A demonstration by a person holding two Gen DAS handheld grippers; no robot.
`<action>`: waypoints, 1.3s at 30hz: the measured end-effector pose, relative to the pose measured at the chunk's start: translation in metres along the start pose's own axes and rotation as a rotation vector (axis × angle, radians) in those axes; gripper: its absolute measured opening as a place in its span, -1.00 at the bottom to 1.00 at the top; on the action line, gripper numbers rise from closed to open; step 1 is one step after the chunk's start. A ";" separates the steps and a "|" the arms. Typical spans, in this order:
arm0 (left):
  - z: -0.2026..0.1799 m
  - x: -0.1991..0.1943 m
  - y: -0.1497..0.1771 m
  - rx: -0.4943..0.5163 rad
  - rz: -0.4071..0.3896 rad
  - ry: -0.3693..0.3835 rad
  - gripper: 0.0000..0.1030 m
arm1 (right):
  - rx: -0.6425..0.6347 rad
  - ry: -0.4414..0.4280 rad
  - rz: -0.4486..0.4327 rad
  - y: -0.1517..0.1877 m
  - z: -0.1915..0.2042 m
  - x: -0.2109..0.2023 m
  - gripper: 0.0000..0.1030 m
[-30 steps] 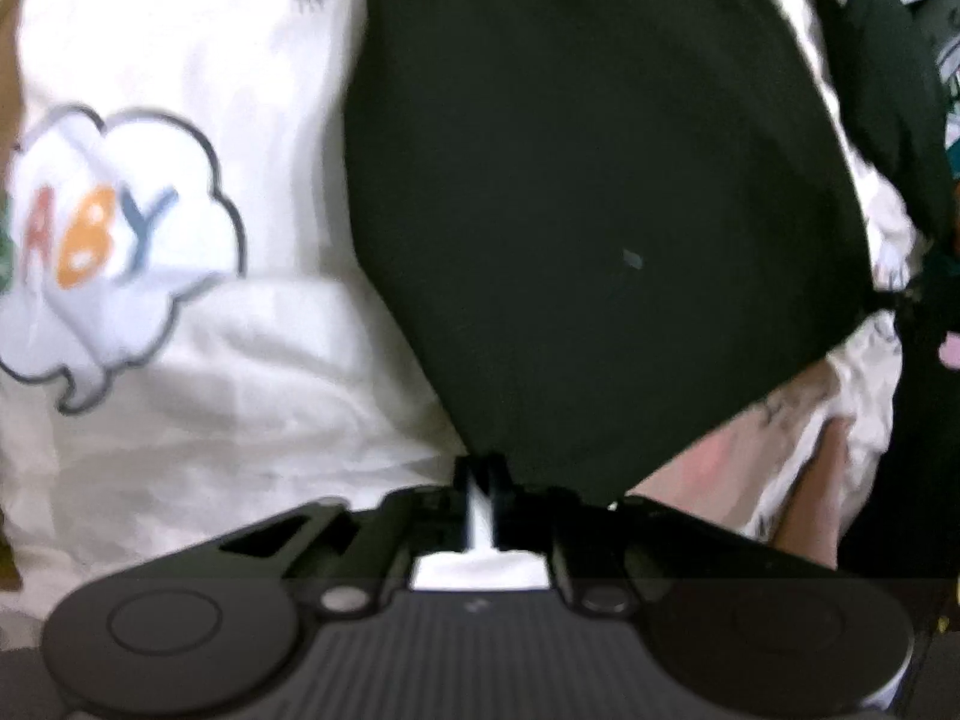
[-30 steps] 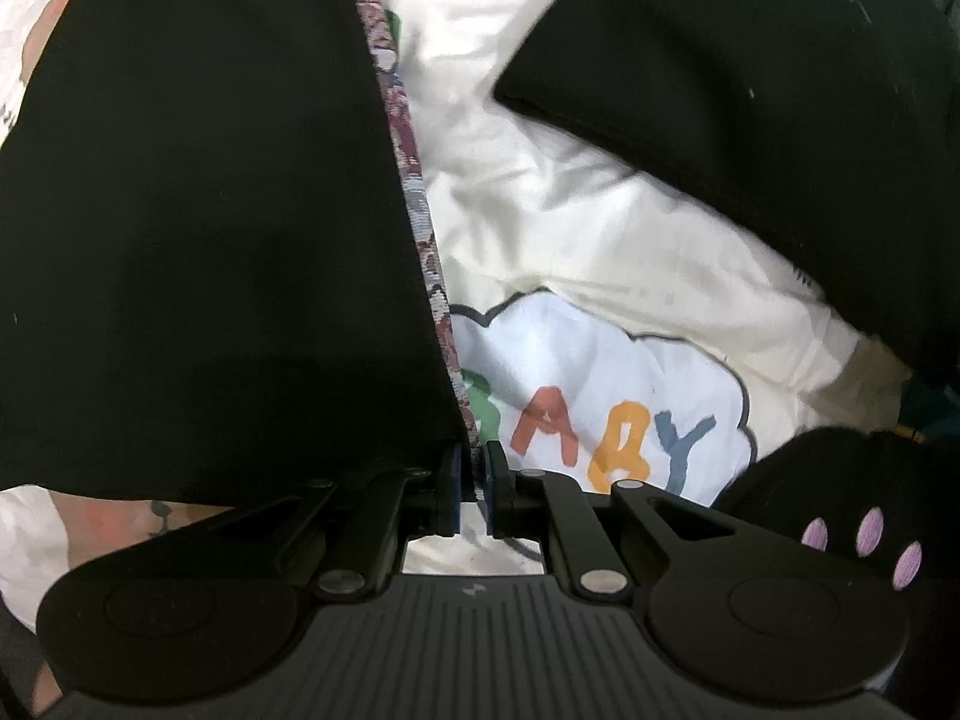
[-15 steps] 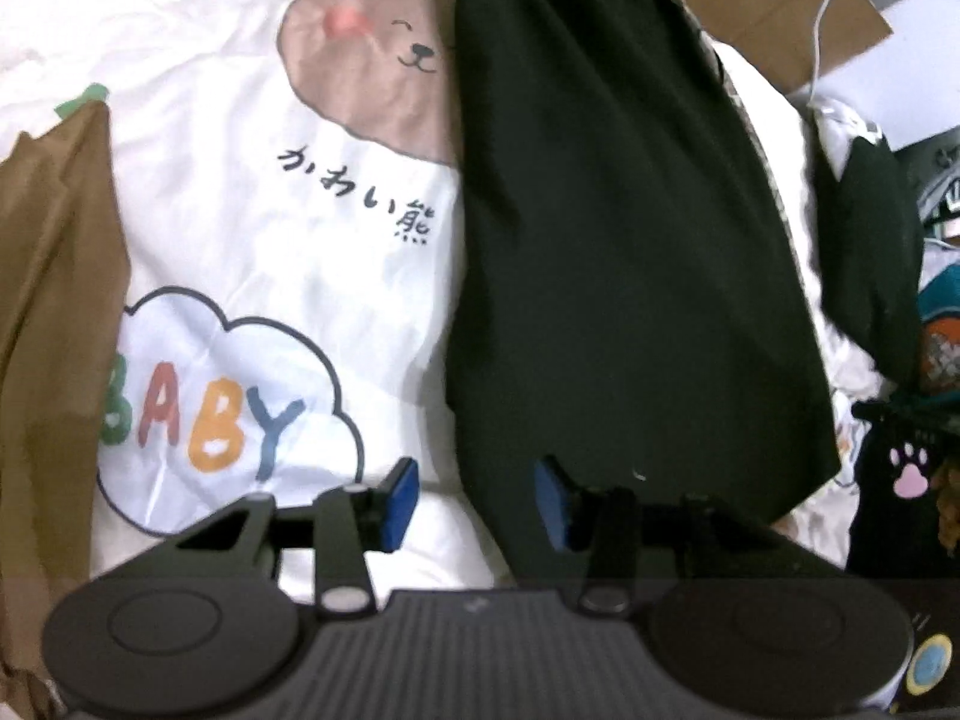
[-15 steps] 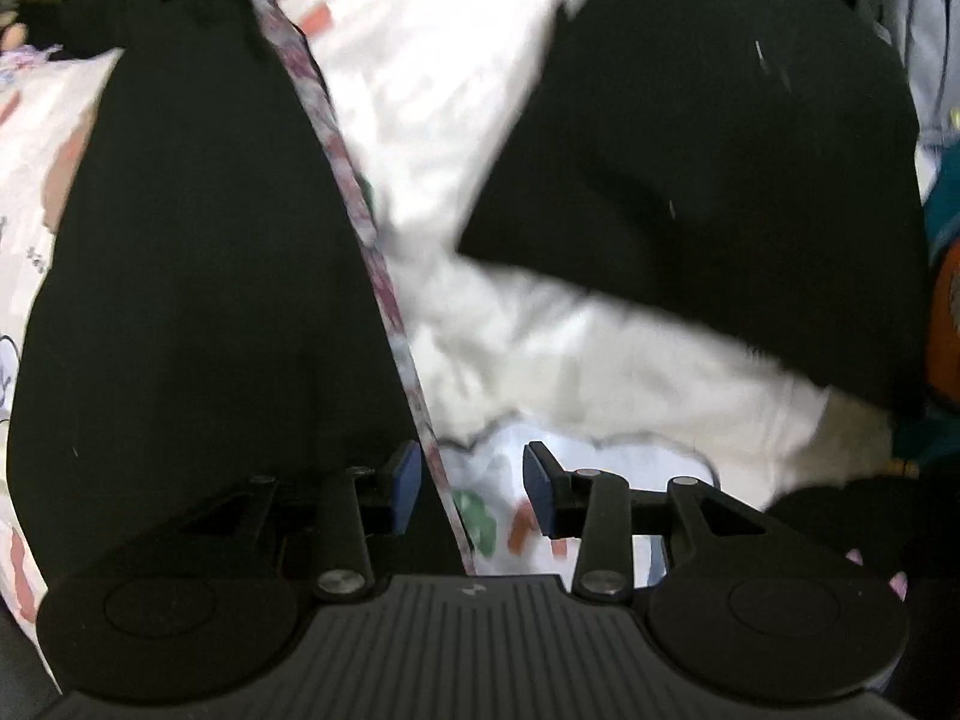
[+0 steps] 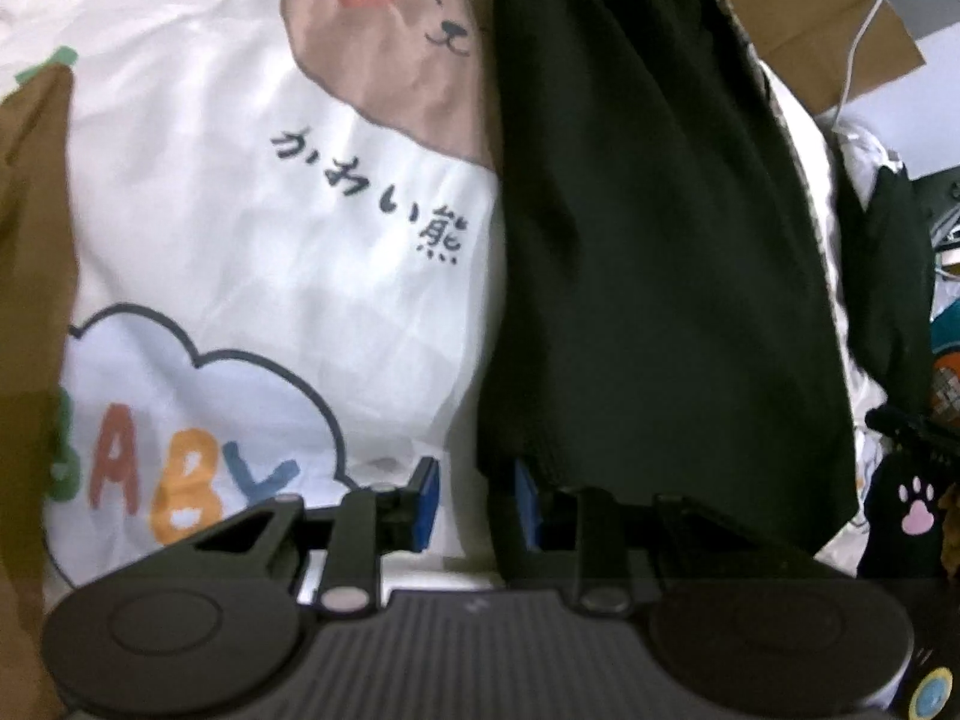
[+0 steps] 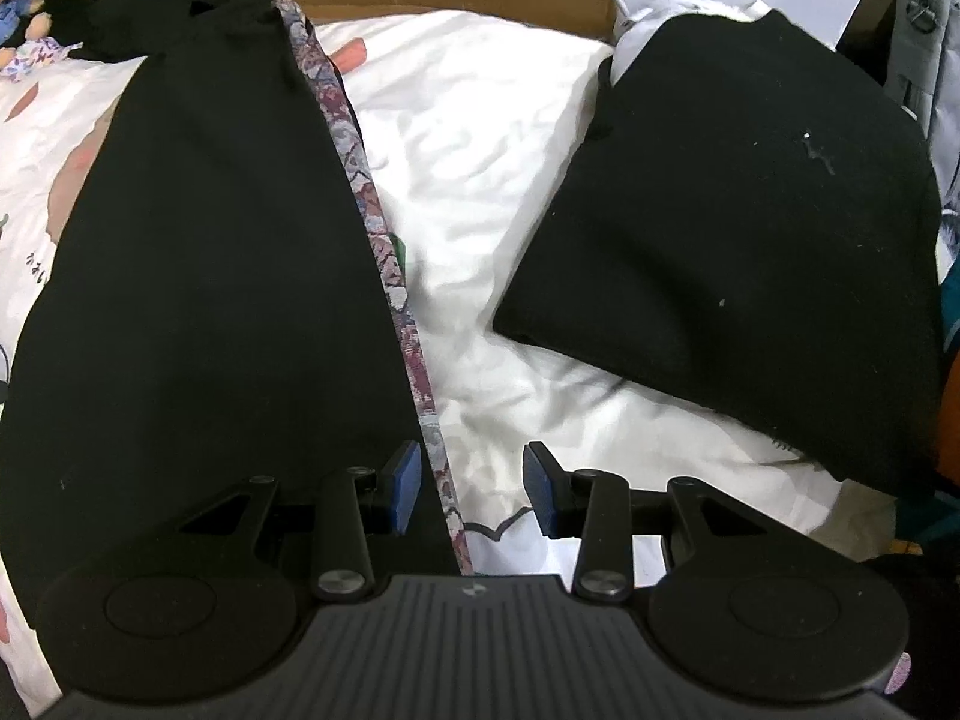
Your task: Fold clothes
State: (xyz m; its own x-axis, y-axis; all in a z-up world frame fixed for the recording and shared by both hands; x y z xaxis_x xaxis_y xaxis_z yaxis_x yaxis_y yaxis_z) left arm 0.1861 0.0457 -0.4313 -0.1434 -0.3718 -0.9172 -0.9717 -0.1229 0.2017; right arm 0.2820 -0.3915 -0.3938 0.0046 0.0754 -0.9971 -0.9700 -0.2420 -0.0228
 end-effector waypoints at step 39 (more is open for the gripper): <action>0.000 -0.022 0.026 -0.049 -0.020 -0.048 -0.78 | 0.086 -0.002 0.044 0.014 0.002 0.047 -0.36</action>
State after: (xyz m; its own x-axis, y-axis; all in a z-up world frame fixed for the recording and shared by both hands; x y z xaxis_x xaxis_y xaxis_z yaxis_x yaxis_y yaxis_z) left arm 0.1640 0.0504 -0.4056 -0.1344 -0.3247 -0.9362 -0.9641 -0.1754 0.1993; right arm 0.2685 -0.3892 -0.4413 -0.0389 0.0682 -0.9969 -0.9865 -0.1613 0.0274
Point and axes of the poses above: each gripper's, at about its wrist camera, not at the fingertips, and x roughly the way its jaws point, z to its left, y to its underside, the point moved 10 cm from there along x, roughly the way its jaws point, and after that the axes turned 14 degrees about z, right-handed, at the moved point
